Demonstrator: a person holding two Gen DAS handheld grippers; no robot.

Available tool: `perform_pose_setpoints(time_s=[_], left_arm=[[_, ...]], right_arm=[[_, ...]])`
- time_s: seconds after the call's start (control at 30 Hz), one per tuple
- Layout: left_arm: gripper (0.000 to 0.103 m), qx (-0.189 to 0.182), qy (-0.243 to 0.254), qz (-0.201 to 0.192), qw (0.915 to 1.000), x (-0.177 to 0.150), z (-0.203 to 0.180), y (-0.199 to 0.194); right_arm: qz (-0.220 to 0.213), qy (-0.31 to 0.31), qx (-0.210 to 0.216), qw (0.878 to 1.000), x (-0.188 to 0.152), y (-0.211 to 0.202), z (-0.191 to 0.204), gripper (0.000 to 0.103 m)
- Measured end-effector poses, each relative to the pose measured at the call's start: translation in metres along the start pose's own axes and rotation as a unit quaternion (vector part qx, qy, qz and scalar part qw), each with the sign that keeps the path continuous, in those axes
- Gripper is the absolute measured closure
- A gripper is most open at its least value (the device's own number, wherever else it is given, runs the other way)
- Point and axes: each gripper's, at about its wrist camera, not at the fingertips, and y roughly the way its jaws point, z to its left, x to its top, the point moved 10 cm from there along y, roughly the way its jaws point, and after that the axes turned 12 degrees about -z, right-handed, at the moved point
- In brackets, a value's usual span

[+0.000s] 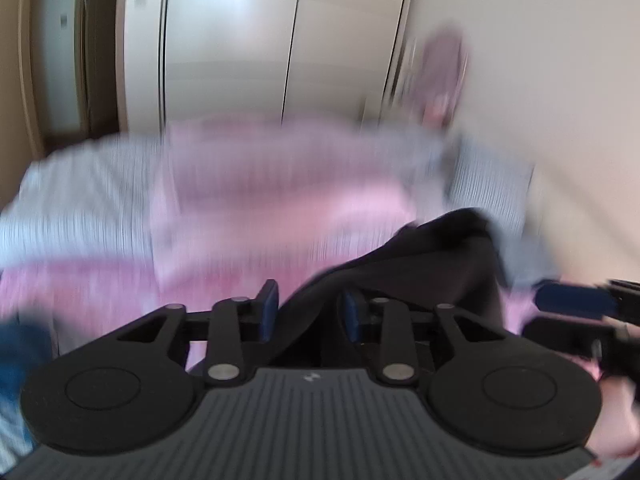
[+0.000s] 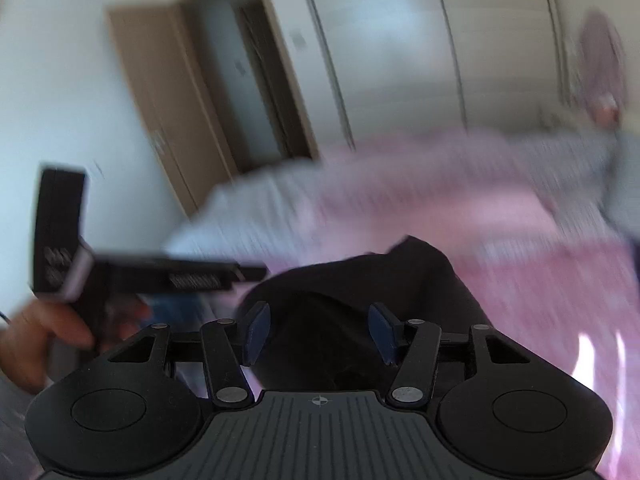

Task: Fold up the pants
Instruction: 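Lift the black trousers with both grippers and swing them over the bed, then lay the black trousers flat on the bed and open both grippers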

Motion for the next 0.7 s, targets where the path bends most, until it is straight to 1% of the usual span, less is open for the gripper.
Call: perform_pose_setpoints(time_s=[0.03, 0.1, 0.17, 0.23, 0.27, 0.3, 0.33, 0.4, 0.43, 0.47, 0.5, 0.57, 0.7], left_arm=[[0.059, 0.006, 0.008, 0.027, 0.9996, -0.026, -0.01, 0.008], [0.058, 0.013, 0.016, 0.077, 0.9969, -0.074, -0.025, 0.017], [0.058, 0.017, 0.006, 0.117, 0.993, -0.12, -0.036, 0.016], [0.058, 0.025, -0.006, 0.151, 0.9883, -0.164, -0.045, -0.001], [0.058, 0.03, -0.012, 0.161, 0.9864, -0.18, -0.052, -0.023], [0.058, 0.037, -0.016, 0.173, 0.9841, -0.193, -0.056, -0.033], [0.058, 0.043, -0.019, 0.182, 0.9821, -0.203, -0.06, -0.043], [0.058, 0.053, -0.027, 0.195, 0.979, -0.214, -0.061, -0.052], [0.057, 0.057, -0.027, 0.199, 0.978, -0.215, -0.062, -0.056], [0.056, 0.061, -0.025, 0.201, 0.9773, -0.217, -0.063, -0.06], [0.055, 0.065, -0.019, 0.203, 0.9769, -0.213, -0.063, -0.064], [0.054, 0.072, -0.006, 0.203, 0.9766, -0.212, -0.061, -0.066], [0.052, 0.072, 0.023, 0.193, 0.9782, -0.205, -0.056, -0.073]], right_arm=[[0.035, 0.012, -0.017, 0.999, -0.033, -0.011, -0.027, 0.051], [0.095, 0.036, -0.046, 0.994, -0.081, -0.016, -0.061, 0.051], [0.134, 0.057, -0.071, 0.987, -0.113, -0.026, -0.089, 0.051], [0.159, 0.067, -0.086, 0.981, -0.127, -0.046, -0.11, 0.051], [0.169, 0.069, -0.091, 0.979, -0.135, -0.05, -0.12, 0.051], [0.176, 0.069, -0.094, 0.977, -0.131, -0.045, -0.121, 0.051], [0.182, 0.067, -0.096, 0.976, -0.135, -0.046, -0.131, 0.051], [0.189, 0.057, -0.098, 0.975, -0.138, -0.046, -0.142, 0.051], [0.191, 0.052, -0.098, 0.975, -0.139, -0.058, -0.129, 0.051], [0.193, 0.05, -0.096, 0.975, -0.141, -0.058, -0.13, 0.051], [0.196, 0.05, -0.094, 0.975, -0.137, -0.056, -0.119, 0.051], [0.201, 0.047, -0.09, 0.974, -0.142, -0.056, -0.111, 0.051], [0.211, 0.029, -0.101, 0.972, -0.157, -0.048, -0.098, 0.051]])
